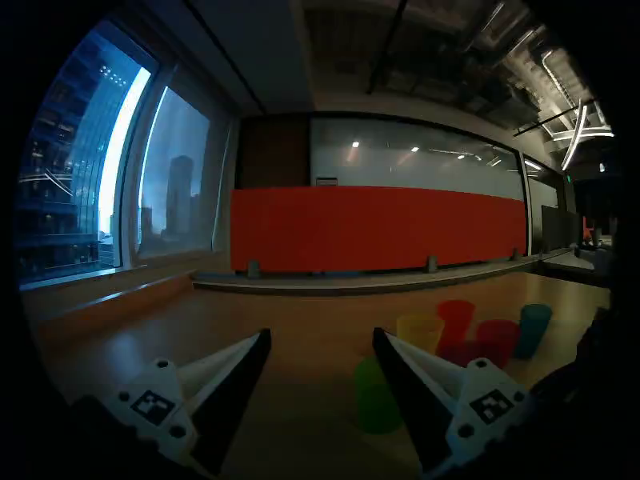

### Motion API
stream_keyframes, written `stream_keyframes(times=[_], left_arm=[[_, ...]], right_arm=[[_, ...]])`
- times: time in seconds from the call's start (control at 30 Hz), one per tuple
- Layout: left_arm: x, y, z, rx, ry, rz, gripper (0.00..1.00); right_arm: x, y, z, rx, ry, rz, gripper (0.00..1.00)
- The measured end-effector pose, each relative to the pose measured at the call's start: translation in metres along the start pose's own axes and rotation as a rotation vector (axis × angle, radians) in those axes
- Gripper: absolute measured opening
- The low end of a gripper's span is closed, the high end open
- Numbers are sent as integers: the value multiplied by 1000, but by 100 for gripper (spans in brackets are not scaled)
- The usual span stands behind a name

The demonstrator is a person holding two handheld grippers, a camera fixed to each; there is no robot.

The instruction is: Pour water

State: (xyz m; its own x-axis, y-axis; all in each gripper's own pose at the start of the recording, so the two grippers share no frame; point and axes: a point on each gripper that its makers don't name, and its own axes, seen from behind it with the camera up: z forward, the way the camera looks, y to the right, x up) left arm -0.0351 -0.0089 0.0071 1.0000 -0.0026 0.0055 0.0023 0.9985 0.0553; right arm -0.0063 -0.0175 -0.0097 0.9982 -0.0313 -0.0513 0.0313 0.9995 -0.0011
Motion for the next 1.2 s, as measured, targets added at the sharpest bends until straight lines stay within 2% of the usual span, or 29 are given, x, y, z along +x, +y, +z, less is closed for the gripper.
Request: stream_keyframes(times=[0.47, 1.2], left_arm=[[0, 1, 0, 0, 0, -1, 94], [0, 0, 0, 0, 0, 0, 94]], right_arm=[[-26, 1, 2, 2, -44, 5, 100], [-35, 8, 5, -19, -69, 14, 100]])
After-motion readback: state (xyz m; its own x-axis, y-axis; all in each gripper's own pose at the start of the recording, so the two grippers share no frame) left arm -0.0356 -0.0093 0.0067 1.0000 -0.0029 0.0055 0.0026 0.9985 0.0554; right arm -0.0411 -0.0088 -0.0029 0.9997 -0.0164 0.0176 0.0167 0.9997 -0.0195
